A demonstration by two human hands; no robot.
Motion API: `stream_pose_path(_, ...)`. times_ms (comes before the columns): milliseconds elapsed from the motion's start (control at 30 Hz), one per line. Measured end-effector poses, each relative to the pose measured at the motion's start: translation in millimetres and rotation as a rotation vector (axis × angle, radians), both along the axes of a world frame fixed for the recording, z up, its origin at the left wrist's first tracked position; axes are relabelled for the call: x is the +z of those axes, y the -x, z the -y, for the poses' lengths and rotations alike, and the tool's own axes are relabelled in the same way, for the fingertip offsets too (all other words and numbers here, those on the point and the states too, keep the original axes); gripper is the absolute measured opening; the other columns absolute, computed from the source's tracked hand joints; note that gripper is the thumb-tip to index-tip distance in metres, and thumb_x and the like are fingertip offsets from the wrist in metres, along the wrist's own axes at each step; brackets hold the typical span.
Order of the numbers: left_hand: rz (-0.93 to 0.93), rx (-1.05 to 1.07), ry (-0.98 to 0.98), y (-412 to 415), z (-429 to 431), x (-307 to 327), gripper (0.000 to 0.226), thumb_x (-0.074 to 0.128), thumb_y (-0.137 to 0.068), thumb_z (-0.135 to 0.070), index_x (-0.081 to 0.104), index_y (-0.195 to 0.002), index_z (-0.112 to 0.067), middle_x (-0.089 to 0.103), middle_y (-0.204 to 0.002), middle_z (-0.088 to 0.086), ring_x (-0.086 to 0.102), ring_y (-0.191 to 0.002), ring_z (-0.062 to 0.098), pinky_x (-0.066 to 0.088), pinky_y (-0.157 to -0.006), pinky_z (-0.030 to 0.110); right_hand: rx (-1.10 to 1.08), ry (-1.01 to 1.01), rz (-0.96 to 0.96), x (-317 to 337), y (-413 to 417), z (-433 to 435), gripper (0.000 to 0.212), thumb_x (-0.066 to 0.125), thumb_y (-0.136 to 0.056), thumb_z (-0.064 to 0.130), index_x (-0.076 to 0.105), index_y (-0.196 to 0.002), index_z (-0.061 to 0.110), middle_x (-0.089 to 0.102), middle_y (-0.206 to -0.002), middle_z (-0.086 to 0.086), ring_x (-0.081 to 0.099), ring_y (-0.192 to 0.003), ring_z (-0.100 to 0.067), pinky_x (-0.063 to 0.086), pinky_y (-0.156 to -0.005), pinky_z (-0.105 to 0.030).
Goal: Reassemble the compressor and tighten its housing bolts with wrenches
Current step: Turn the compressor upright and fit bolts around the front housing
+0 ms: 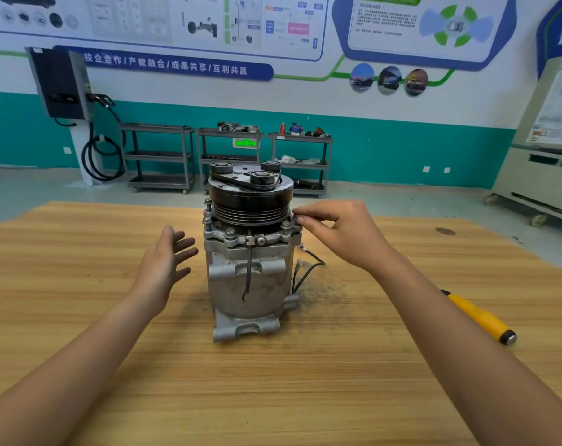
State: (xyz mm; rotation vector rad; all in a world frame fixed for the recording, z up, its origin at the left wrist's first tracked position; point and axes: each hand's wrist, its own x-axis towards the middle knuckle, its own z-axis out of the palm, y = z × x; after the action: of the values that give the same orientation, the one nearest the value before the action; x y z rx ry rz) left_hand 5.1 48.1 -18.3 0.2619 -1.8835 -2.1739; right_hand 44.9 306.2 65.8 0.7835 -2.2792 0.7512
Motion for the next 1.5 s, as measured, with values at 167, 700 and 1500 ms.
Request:
stream_pose_path(167,0.028,-0.068,-0.048,-6.1,-0.7,-15.0,0.041,0.023,-0.102,-0.042,0.05,-0.119,-0.017,0.063,-0.094,-0.007,0.058,-0.088,0.007,0.041,-0.089,0.039,-0.004,0.011,-0.04,-2.2,-1.7,0.9,0.021,0.065,-0.086,0.005,0.07,-0.105,0.0,0.072,-0.099,-0.011,0.067,-0.092,-0.021,0.05,-0.083,-0.025)
stream_pose_path(700,0.047,-0.243,-0.1,3.9,-16.6,-16.4,0.055,0.015,-0.097,-0.056,0.054,-0.117,-0.024,0.06,-0.107,-0.007,0.05,-0.111,0.014,0.035,-0.095,0.04,-0.023,0.625,0.625,-35.5,-13.0,1.3,0.067,0.058,-0.091,0.032,0.023,-0.148,0.026,0.054,-0.131,0.004,0.055,-0.114,-0.01,0.045,-0.092,-0.017)
stream_pose_path(1500,-0.013,-0.295,-0.13,-22.7,-18.4,2.7,0.065,0.005,-0.087,-0.071,0.03,-0.141,-0.042,0.042,-0.146,0.001,0.034,-0.136,0.023,0.009,-0.112,0.059,-0.157,0.498,0.395,-73.8,-58.0,100.3,0.125,0.068,-0.055,0.072,-0.04,-0.116,0.058,-0.012,-0.152,0.022,0.005,-0.14,-0.006,0.017,-0.104,-0.027)
